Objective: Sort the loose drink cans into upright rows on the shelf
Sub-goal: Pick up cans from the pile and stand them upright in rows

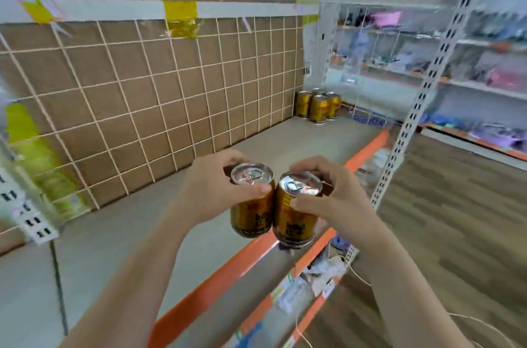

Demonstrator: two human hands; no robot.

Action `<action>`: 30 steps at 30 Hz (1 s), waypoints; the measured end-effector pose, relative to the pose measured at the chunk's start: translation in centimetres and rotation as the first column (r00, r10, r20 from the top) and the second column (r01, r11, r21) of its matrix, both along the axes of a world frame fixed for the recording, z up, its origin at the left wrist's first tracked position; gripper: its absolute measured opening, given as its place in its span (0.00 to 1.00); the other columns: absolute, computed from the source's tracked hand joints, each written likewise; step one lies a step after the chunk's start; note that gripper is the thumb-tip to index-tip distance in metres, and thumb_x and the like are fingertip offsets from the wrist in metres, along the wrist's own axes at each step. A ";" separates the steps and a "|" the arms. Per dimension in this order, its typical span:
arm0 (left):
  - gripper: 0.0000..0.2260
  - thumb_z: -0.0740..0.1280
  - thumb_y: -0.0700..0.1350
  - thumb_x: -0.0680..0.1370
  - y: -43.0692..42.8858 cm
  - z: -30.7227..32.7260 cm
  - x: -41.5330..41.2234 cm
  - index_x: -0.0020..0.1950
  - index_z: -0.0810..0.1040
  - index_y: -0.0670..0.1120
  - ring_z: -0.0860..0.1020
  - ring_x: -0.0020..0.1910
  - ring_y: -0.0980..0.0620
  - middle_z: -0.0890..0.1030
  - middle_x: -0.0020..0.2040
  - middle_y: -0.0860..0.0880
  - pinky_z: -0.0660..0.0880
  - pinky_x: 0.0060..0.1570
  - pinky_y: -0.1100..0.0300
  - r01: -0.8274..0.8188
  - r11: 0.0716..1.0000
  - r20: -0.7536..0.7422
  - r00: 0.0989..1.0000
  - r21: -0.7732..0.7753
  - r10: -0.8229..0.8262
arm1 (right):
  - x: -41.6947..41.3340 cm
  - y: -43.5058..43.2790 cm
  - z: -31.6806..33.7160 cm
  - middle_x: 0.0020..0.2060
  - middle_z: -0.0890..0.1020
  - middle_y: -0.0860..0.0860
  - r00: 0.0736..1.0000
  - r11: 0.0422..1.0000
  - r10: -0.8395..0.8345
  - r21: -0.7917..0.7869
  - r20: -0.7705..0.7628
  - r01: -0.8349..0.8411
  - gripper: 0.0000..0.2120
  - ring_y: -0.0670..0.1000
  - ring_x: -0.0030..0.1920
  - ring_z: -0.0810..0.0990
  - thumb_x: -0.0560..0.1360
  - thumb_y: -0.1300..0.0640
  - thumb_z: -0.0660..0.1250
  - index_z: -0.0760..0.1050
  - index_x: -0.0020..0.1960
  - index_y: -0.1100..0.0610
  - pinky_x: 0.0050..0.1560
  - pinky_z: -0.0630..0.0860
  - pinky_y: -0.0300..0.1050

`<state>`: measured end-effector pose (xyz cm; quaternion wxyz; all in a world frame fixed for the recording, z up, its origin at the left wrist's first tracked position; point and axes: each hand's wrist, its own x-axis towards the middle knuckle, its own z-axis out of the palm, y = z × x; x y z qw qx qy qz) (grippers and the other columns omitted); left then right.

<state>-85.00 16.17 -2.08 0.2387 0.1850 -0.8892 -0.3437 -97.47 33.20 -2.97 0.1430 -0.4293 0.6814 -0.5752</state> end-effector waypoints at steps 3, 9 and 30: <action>0.23 0.70 0.68 0.56 -0.6 -0.5 -5.0 0.44 0.78 0.57 0.78 0.42 0.62 0.81 0.41 0.59 0.74 0.40 0.66 0.024 1.000 0.011 1.000 0.005 -0.025 | -4.5 -0.1 -0.4 0.43 0.82 0.40 0.999 0.999 -0.034 0.023 -0.005 0.035 0.19 0.41 0.45 0.80 0.57 0.59 0.71 0.78 0.47 0.49 0.45 0.74 0.33; 0.22 0.76 0.62 0.61 -3.3 -0.6 -16.3 0.51 0.79 0.55 0.78 0.44 0.62 0.81 0.44 0.60 0.70 0.39 0.69 0.068 0.998 0.056 0.996 -0.016 -0.067 | -15.1 -2.0 -0.5 0.44 0.82 0.40 0.996 0.995 -0.088 0.054 -0.016 0.089 0.19 0.42 0.46 0.80 0.58 0.59 0.73 0.78 0.47 0.47 0.44 0.74 0.36; 0.26 0.76 0.63 0.60 -6.6 -3.8 -43.7 0.53 0.78 0.53 0.77 0.49 0.58 0.79 0.50 0.56 0.72 0.45 0.64 -0.147 0.989 0.240 0.960 -0.012 0.145 | -46.1 -7.8 -3.3 0.44 0.81 0.39 1.000 0.984 0.009 0.180 -0.006 -0.008 0.20 0.40 0.46 0.79 0.59 0.62 0.76 0.76 0.45 0.45 0.43 0.73 0.32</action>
